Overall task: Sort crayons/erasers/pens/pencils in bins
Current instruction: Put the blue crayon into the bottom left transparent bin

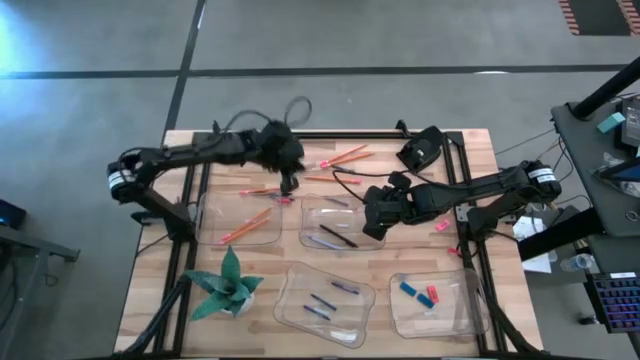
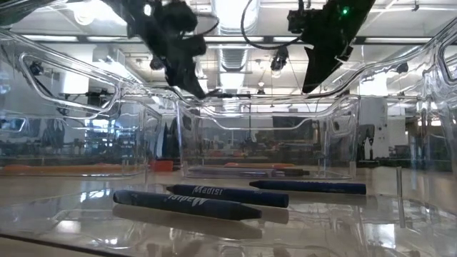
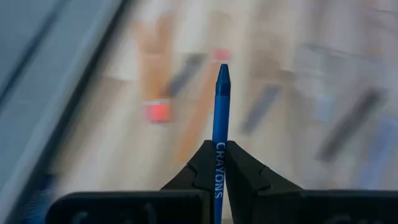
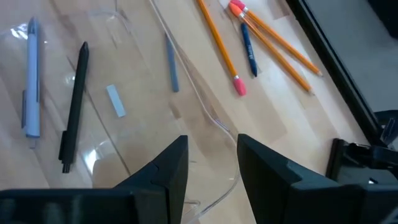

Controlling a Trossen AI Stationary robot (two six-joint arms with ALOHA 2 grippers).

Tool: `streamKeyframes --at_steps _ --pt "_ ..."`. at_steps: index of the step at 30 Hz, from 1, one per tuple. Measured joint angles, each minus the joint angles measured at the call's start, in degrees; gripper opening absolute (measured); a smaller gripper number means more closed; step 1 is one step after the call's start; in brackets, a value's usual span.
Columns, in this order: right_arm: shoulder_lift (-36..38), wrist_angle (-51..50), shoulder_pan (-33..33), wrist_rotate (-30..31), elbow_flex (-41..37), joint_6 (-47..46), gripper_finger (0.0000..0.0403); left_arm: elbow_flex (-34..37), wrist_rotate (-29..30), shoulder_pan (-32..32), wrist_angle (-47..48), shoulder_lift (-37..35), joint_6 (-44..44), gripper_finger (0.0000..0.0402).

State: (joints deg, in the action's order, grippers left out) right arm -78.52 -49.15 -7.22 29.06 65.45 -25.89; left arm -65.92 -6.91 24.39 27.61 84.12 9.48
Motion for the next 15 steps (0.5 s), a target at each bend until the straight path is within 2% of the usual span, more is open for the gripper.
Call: streamKeyframes --at_steps 8,15 --pt "0.8 -0.8 0.0 0.0 0.0 0.4 0.0130 0.3 -0.1 -18.8 -0.2 -1.5 -4.6 0.0004" --pt "1.2 -1.6 0.0 1.2 0.0 0.7 0.0130 1.1 0.0 -30.6 -5.7 -0.7 -12.2 0.0005"
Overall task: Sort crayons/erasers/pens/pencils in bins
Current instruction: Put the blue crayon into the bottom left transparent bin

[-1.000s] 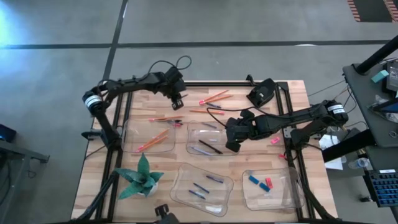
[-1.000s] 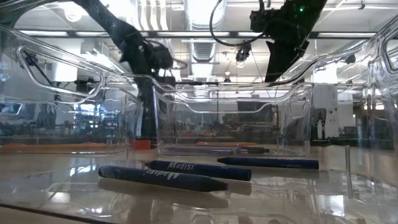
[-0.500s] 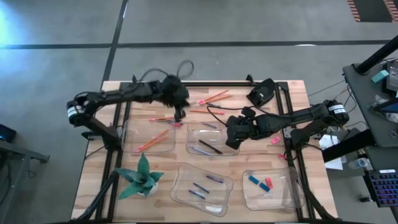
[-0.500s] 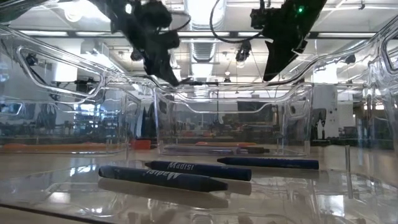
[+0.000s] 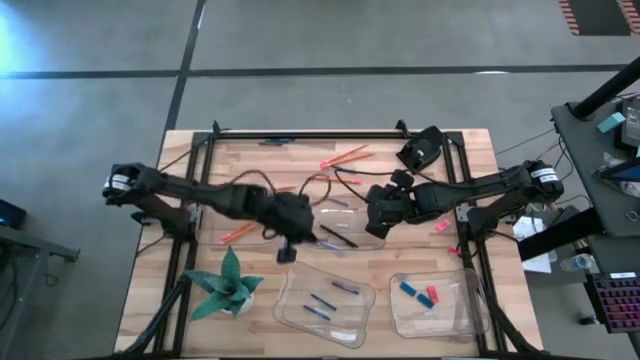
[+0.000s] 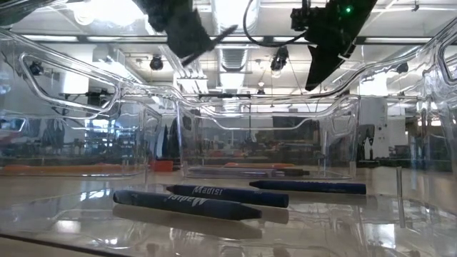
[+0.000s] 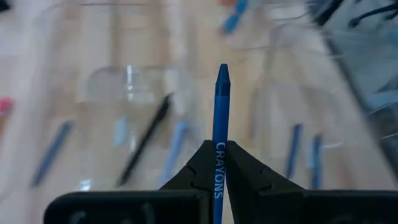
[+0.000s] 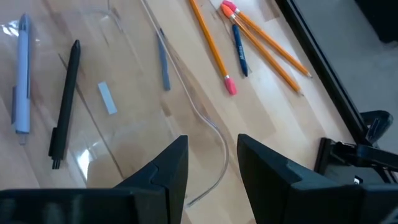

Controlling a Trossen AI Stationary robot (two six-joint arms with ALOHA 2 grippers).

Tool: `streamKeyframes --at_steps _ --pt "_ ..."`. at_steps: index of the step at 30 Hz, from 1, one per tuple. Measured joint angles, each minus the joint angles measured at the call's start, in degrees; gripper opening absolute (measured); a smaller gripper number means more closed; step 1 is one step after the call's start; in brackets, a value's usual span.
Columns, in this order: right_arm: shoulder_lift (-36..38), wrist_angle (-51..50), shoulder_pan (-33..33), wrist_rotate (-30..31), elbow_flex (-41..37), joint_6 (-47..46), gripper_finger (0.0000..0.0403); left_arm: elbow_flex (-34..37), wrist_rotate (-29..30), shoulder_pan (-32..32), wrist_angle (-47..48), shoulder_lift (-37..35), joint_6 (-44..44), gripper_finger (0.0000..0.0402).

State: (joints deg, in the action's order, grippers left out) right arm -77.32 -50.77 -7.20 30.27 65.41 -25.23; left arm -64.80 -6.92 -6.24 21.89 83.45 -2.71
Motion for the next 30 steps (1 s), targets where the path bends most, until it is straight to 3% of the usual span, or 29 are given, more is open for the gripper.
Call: streamKeyframes --at_steps 10,15,30 --pt "0.0 0.4 0.0 1.4 -0.5 -1.1 0.0130 3.4 0.1 -11.0 -14.6 5.1 -9.4 0.0006" --pt "0.0 1.6 0.0 1.4 -2.6 -1.8 0.0130 3.5 0.0 -14.8 -16.1 9.2 -12.7 0.0006" --pt "0.0 5.3 0.0 1.3 -6.3 -4.9 0.0130 2.6 -0.5 -14.9 -17.0 20.6 -20.4 0.0007"
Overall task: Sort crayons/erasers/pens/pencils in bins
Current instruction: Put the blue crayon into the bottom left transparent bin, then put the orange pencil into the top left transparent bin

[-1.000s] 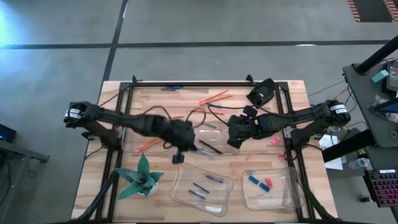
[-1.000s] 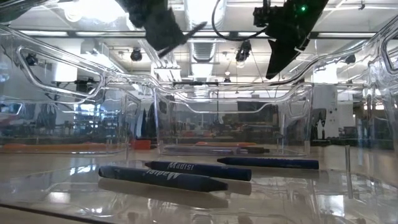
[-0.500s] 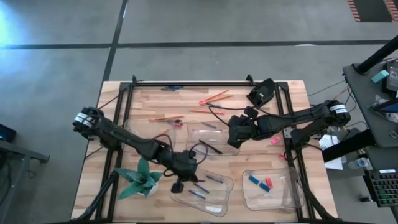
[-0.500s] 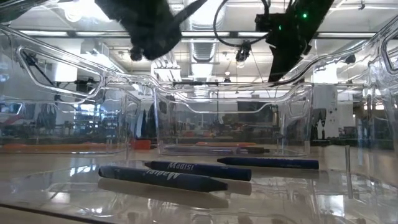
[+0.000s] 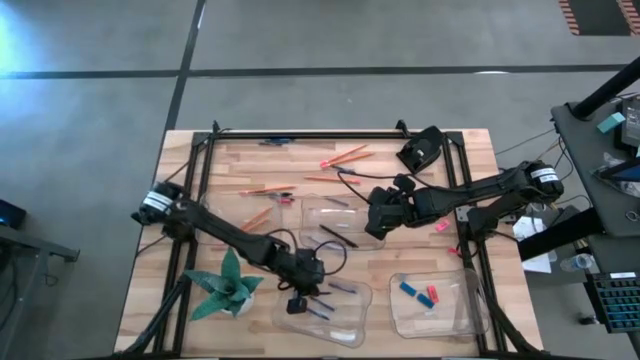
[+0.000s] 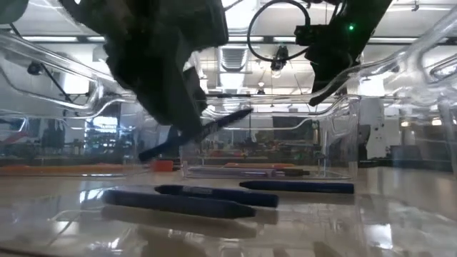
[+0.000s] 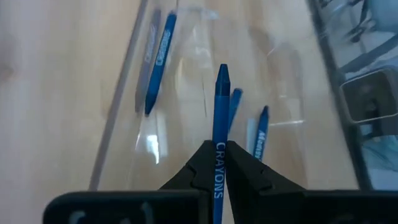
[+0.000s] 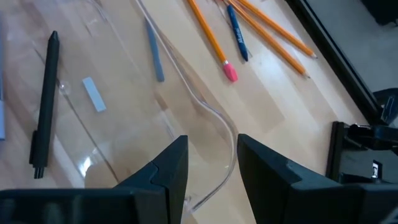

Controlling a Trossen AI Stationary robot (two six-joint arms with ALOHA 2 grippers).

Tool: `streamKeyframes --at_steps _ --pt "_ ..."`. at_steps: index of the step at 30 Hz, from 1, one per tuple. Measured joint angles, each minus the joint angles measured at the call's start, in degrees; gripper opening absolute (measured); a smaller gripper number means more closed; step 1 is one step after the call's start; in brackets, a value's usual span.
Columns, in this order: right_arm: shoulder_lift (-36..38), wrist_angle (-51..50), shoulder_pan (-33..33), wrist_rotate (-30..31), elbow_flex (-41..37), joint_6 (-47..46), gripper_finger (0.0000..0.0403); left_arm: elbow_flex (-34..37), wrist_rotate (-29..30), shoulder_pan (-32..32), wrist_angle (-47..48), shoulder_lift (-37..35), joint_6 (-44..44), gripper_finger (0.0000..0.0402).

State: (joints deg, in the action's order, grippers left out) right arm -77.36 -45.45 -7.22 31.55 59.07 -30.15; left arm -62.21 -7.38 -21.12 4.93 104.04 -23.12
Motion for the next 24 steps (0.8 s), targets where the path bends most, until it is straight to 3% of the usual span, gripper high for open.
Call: streamKeyframes --at_steps 10,19,24 --pt "0.0 1.2 0.0 0.0 0.7 0.1 0.0130 -0.7 0.2 0.0 0.0 -0.5 -0.5 0.0010" --pt "0.0 1.3 0.0 0.0 0.7 1.1 0.0130 -0.9 0.3 0.3 0.9 -1.7 1.9 0.0074" --pt "0.0 1.2 0.4 0.0 1.8 1.7 0.0130 -1.5 0.3 1.6 3.7 -4.1 2.5 0.0083"
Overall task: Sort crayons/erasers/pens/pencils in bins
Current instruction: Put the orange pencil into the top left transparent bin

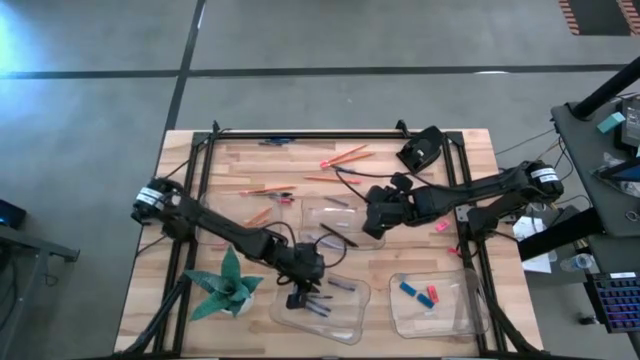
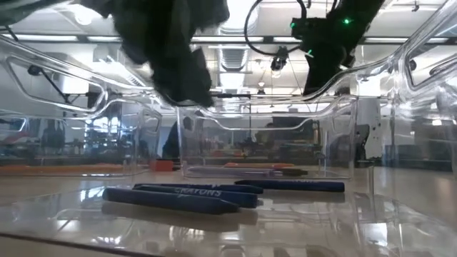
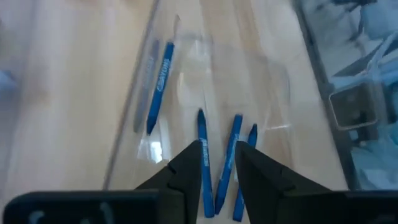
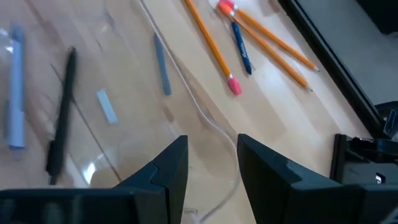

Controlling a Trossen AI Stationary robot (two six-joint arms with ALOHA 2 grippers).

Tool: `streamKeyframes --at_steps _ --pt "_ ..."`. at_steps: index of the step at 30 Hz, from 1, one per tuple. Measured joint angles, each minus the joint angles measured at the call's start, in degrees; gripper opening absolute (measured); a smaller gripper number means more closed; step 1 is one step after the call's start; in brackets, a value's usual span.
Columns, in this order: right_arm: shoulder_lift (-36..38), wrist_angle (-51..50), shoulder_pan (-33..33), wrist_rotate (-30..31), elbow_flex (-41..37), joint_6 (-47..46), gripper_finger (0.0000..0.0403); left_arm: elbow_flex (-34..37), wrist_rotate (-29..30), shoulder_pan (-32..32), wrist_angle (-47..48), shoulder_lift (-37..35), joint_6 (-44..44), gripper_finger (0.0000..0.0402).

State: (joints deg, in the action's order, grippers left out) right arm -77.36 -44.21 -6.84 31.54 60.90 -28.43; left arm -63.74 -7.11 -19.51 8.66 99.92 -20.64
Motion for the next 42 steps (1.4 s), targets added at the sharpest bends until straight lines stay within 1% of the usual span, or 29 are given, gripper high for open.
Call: streamKeyframes --at_steps 5,9,11,14,17,19,20,21,22,27,30,33,39,40,42 --pt "0.1 -1.0 2.3 -0.5 3.9 0.1 0.0130 -0.2 0.0 0.9 1.5 -6.8 3.7 0.0084" --pt "0.2 -3.1 6.1 -0.6 6.6 2.9 0.0130 0.1 0.4 1.7 3.5 -14.0 7.7 0.0084" --pt "0.3 -3.6 8.6 -0.7 7.6 5.5 0.0130 0.2 2.1 2.1 4.7 -17.5 9.3 0.0084" --pt "0.3 -3.3 13.0 -0.7 8.1 9.1 0.0130 0.3 7.5 2.6 9.1 -22.9 12.3 0.0084" --pt "0.3 -2.3 18.3 -3.0 7.8 12.0 0.0130 0.5 17.7 3.4 14.1 -27.4 16.3 0.0084" --pt "0.3 -0.6 21.6 -5.3 6.8 13.6 0.0130 1.0 25.7 4.9 15.6 -29.6 18.2 0.0084" --pt "0.3 0.1 23.1 -6.0 6.2 14.6 0.0130 1.3 28.5 5.9 16.6 -30.6 18.5 0.0084" --pt "0.3 0.5 24.3 -6.6 5.9 15.5 0.0130 1.5 30.1 7.3 18.0 -31.3 18.5 0.0084" --pt "0.3 0.9 25.4 -6.6 5.6 16.4 0.0130 1.6 30.3 9.0 18.7 -31.8 18.6 0.0084" --pt "0.3 1.9 28.1 -6.5 5.2 18.4 0.0130 1.9 29.8 19.5 24.6 -32.5 18.6 0.0084" --pt "0.3 3.4 28.2 -6.5 5.1 18.9 0.0130 2.0 27.5 27.3 29.0 -31.2 19.4 0.0084" --pt "0.3 3.4 28.1 -6.5 4.8 19.0 0.0130 2.1 22.4 35.3 30.8 -29.4 22.9 0.0084" --pt "0.3 3.3 28.1 -6.5 3.7 19.1 0.0130 2.4 6.5 51.3 32.5 -24.5 28.0 0.0084" --pt "0.3 3.3 28.1 -6.5 3.4 19.1 0.0130 2.5 4.8 53.4 33.5 -23.5 28.6 0.0084" --pt "0.3 3.4 28.1 -6.5 2.9 19.1 0.0130 2.6 3.5 56.8 34.0 -21.3 29.0 0.0084"
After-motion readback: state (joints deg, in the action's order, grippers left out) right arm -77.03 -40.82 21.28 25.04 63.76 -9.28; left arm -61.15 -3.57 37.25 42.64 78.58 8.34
